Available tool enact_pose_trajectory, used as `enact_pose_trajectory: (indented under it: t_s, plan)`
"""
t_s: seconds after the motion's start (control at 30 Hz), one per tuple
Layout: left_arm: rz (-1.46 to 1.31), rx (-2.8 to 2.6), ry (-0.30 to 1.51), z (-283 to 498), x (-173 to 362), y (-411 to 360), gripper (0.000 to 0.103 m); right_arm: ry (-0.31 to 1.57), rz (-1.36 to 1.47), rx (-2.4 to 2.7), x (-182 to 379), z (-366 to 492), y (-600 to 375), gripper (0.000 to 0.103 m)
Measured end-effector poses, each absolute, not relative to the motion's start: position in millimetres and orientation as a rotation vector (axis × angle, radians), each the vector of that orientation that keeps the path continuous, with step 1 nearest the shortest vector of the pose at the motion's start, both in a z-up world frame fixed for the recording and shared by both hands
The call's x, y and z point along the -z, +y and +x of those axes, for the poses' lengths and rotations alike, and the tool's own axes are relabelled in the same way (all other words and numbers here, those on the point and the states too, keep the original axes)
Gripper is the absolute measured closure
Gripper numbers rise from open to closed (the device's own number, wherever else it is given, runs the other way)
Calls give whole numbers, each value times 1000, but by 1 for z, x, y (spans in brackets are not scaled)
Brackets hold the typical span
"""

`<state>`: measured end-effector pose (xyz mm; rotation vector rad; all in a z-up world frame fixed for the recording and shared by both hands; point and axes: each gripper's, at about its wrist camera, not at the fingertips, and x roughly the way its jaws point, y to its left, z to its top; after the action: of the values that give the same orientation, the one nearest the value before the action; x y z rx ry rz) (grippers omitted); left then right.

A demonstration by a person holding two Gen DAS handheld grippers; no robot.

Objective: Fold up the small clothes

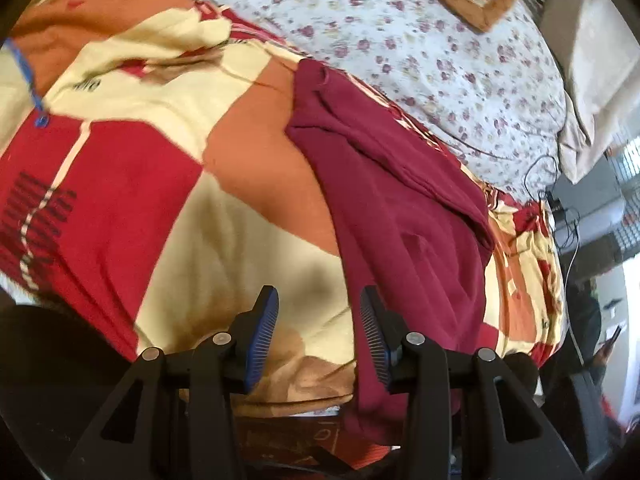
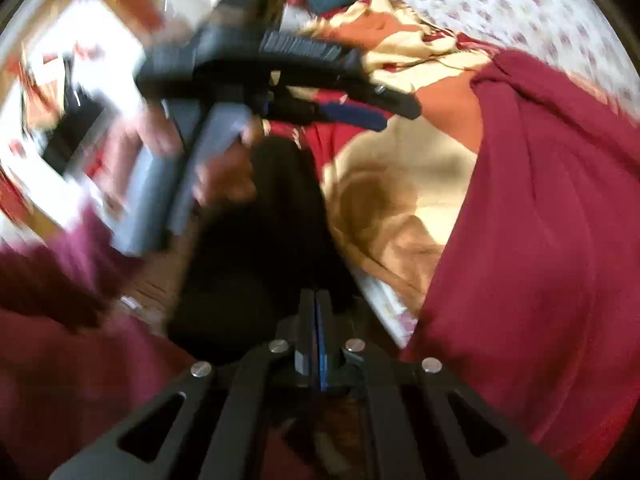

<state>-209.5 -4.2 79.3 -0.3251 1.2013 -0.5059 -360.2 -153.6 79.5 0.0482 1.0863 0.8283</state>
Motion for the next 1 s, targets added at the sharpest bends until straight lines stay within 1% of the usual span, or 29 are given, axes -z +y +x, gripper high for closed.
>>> enact_pose_trajectory:
  t_s: [0.03, 0.07, 0.1, 0.13, 0.17, 0.2, 0.27, 0.37, 0.4, 0.43, 0.47, 0.53, 0.67, 0.77, 0.8, 0.83, 0.87, 0.93, 1.0]
  plan:
    - [-328, 513, 1199, -211, -79, -4, 71, 1079, 28, -792, -81, -359, -156, 100]
    - [-323, 519, 1194, -213, -79, -4, 71, 1060, 40, -741, -83, -357, -167, 96]
    - [-314, 523, 1191, -214, -79, -4, 71, 1041, 57, -690, -85, -355, -177, 80]
    - [-309, 523, 1192, -215, -79, -4, 71, 1017, 60, -620, -88, -354, -190, 58]
    - [-310, 522, 1195, -214, -77, -6, 71, 980, 45, -539, -92, -354, -204, 50]
    - [-317, 523, 1197, -213, -76, -5, 71, 956, 24, -488, -94, -353, -210, 46]
    - [-331, 528, 1207, -212, -73, -7, 71, 961, -13, -416, -90, -338, -216, 46]
    - [-323, 539, 1208, -213, -74, -9, 71, 1025, 34, -461, -66, -319, -213, 47]
    - [-319, 543, 1205, -214, -75, -8, 71, 1044, 23, -455, -58, -314, -208, 52]
    - [-316, 543, 1199, -215, -78, -5, 71, 1058, 7, -441, -52, -311, -206, 74]
    - [-316, 540, 1192, -216, -80, -1, 71, 1076, 1, -422, -48, -308, -206, 85]
    - [-323, 522, 1171, -216, -86, 11, 71, 1083, 80, -476, -56, -309, -211, 95]
    - [-384, 469, 1135, -212, -95, 42, 71, 1070, 227, -660, -77, -304, -188, 95]
    - [-423, 439, 1115, -208, -98, 56, 71, 1072, 265, -733, -69, -281, -146, 94]
    - [-437, 434, 1115, -208, -97, 59, 71, 1068, 267, -728, -62, -272, -136, 89]
    - [-450, 430, 1121, -207, -96, 60, 70, 1088, 303, -721, -50, -262, -130, 78]
    - [-458, 430, 1132, -207, -94, 61, 68, 1131, 355, -720, -41, -259, -128, 74]
    - [-444, 445, 1142, -210, -90, 58, 65, 1191, 448, -753, -34, -265, -139, 72]
    - [-405, 466, 1161, -213, -83, 51, 63, 1162, 400, -750, -44, -282, -158, 70]
